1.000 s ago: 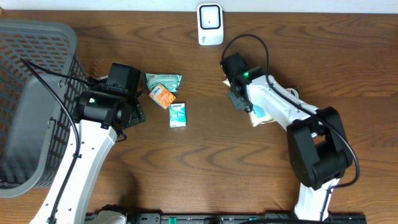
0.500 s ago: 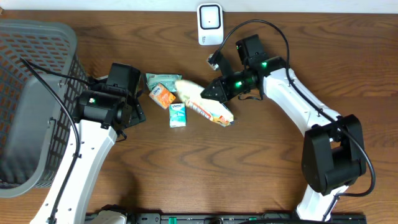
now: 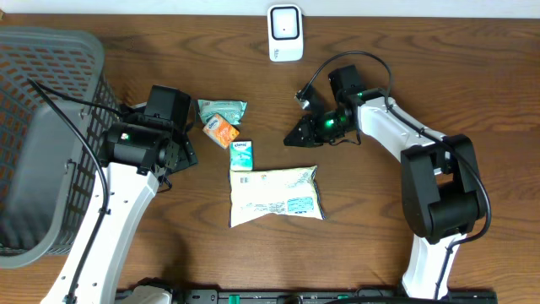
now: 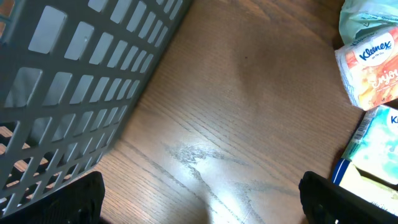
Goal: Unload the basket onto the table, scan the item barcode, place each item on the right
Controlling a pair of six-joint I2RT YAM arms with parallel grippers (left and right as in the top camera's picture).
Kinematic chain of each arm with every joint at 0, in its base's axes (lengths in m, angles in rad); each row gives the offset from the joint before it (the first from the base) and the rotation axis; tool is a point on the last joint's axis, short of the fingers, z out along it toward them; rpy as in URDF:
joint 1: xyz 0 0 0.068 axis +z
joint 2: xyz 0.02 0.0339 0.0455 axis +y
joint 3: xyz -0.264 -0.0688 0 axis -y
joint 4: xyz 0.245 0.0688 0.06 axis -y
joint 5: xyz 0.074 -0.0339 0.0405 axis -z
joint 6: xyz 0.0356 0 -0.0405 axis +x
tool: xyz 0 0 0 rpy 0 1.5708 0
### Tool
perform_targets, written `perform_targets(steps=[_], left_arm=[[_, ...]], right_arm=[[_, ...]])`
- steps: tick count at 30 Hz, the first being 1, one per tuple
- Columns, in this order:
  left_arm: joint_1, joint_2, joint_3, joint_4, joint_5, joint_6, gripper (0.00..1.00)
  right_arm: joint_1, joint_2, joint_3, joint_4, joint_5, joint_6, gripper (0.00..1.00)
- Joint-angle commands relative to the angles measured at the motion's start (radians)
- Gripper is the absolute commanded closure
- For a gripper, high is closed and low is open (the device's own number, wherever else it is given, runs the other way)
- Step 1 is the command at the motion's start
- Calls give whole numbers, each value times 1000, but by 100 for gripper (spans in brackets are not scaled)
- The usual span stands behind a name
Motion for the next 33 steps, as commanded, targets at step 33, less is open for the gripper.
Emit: perform_targets(steps=[33], left_arm=[[5,-6,3,-3,-13,-5,3]], right_arm=[[389,-228,-210,-287,759,80,87]])
